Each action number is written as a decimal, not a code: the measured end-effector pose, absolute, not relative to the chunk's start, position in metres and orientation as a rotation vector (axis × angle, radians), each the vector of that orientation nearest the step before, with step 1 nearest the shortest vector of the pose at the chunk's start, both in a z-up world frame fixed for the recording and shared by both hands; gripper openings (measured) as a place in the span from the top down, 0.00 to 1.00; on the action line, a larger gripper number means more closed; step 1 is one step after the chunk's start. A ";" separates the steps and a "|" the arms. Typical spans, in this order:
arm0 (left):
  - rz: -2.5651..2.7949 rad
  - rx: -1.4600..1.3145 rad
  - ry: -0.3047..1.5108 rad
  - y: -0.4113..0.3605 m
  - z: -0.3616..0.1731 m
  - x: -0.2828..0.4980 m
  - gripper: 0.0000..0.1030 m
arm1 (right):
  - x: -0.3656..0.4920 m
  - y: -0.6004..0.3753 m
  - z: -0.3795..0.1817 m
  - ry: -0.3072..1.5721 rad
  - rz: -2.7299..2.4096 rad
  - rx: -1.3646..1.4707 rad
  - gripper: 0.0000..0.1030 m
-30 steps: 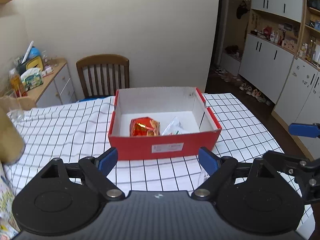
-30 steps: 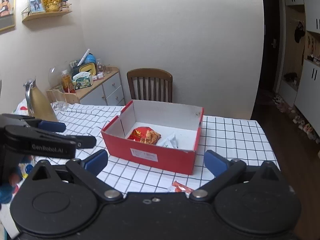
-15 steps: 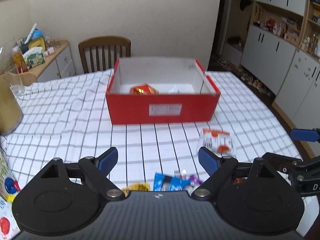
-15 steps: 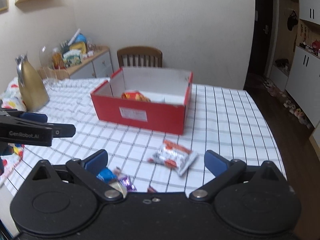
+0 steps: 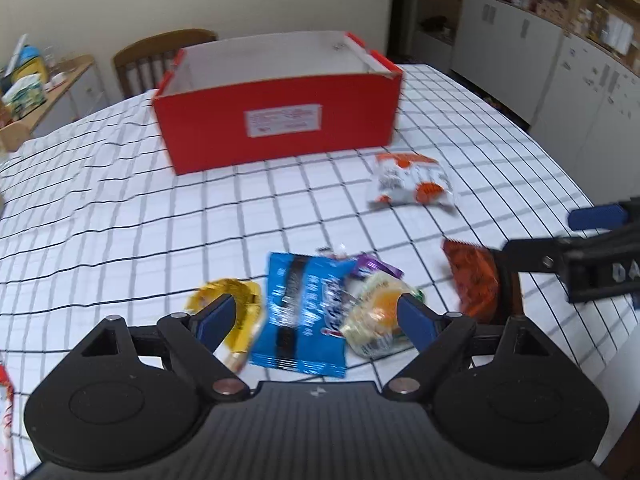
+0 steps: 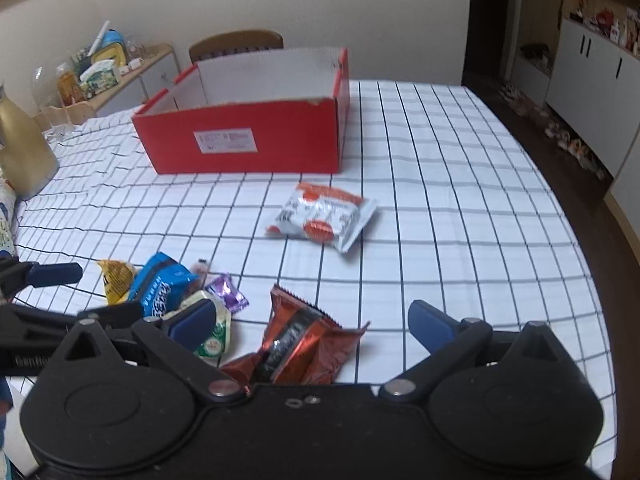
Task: Organize snacks
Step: 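Move both tools back down to the remaining snack pile, then grasp the brown-orange wrapper with the right tool while the left tool grasps the clear candy packet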
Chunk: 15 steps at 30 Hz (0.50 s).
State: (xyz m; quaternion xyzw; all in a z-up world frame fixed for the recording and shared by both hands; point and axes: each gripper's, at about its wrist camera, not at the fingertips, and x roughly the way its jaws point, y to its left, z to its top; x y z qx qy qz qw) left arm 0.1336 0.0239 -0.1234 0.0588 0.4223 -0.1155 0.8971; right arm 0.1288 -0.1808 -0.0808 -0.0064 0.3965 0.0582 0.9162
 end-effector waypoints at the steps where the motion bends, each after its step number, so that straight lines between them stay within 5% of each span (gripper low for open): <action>1: -0.251 0.136 0.873 0.021 -0.126 0.132 0.15 | 0.130 -0.181 -0.083 0.825 0.115 -0.009 0.01; 15: -0.536 0.495 0.771 -0.030 -0.155 0.122 0.15 | 0.146 -0.181 -0.111 0.989 0.037 0.095 0.08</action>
